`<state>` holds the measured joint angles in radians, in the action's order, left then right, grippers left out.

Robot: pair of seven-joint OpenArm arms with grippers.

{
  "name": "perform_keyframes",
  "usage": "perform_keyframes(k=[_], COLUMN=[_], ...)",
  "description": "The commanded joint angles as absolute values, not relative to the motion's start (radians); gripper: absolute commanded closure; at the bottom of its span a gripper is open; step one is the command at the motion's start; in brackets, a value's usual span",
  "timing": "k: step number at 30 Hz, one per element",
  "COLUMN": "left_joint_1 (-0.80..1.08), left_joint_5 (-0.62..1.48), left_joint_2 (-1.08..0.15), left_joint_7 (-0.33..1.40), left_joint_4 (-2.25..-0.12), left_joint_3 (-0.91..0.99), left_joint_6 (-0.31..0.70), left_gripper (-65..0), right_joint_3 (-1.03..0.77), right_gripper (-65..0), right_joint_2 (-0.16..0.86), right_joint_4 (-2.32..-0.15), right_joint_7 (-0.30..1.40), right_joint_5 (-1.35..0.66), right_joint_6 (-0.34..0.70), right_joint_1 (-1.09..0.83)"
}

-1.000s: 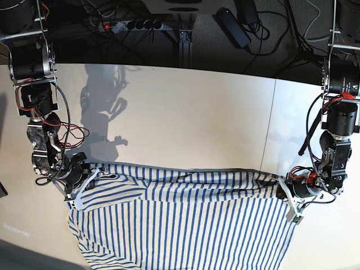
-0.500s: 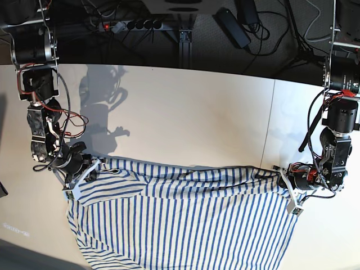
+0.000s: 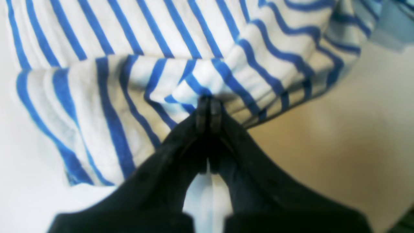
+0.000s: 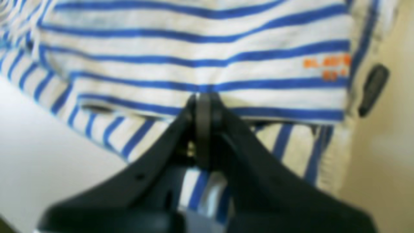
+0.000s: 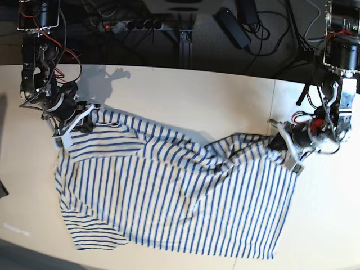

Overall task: Fold the T-shirt properly
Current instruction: 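Lower the folded edge onto the shirt and open both grippers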

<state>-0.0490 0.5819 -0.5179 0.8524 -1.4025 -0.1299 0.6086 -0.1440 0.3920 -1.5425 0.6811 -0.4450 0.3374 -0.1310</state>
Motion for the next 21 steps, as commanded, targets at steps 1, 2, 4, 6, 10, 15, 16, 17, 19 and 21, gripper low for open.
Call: perform_keyframes(k=[1,2,4,6,10,15,16,17,19,21], left_joint_1=[-0.010,0.033,0.111,0.179,0.284,0.356,0.360,0.360,0.360,0.357], left_joint_5=[0.563,0.563,0.561,0.561,0.562,0.564,0.564,0.565,0.559,0.557], left_joint_2=[-0.532,-0.532,-0.532,-0.530,-0.512,-0.510,-0.510,-0.510,-0.510,-0.510], left_joint_7=[0.895,0.895,0.895,0.893,0.894,0.888,0.887,0.885,0.878,0.872], left_joint_4=[-1.448,-1.489,-1.563,-1.625,-1.726,-1.803,-1.808,-1.808,-1.808,-1.807], left_joint_3=[-0.107,-0.084,-0.050,-0.020,0.048,0.101,0.103,0.105,0.105,0.105], left_joint_6=[0.622,0.622,0.622,0.621,0.621,0.622,0.621,0.621,0.621,0.622], left_gripper=[0.0,0.0,0.0,0.0,0.0,0.0,0.0,0.0,0.0,0.0], right_joint_3=[-0.159,-0.167,-0.182,-0.193,-0.200,-0.207,-0.210,-0.215,-0.226,-0.243], right_gripper=[0.0,0.0,0.0,0.0,0.0,0.0,0.0,0.0,0.0,0.0], right_joint_2=[0.405,0.405,0.405,0.405,0.439,0.491,0.496,0.501,0.504,0.504], right_joint_4=[-1.569,-1.588,-1.624,-1.660,-1.721,-1.779,-1.785,-1.787,-1.788,-1.788], right_joint_7=[0.701,0.701,0.701,0.700,0.701,0.701,0.701,0.700,0.701,0.701], right_joint_5=[-0.438,-0.438,-0.438,-0.438,-0.475,-0.501,-0.501,-0.501,-0.498,-0.497], right_joint_6=[0.348,0.353,0.374,0.375,0.375,0.374,0.374,0.374,0.374,0.374], right_joint_1=[-0.155,-0.184,-0.235,-0.279,-0.356,-0.427,-0.434,-0.440,-0.441,-0.441])
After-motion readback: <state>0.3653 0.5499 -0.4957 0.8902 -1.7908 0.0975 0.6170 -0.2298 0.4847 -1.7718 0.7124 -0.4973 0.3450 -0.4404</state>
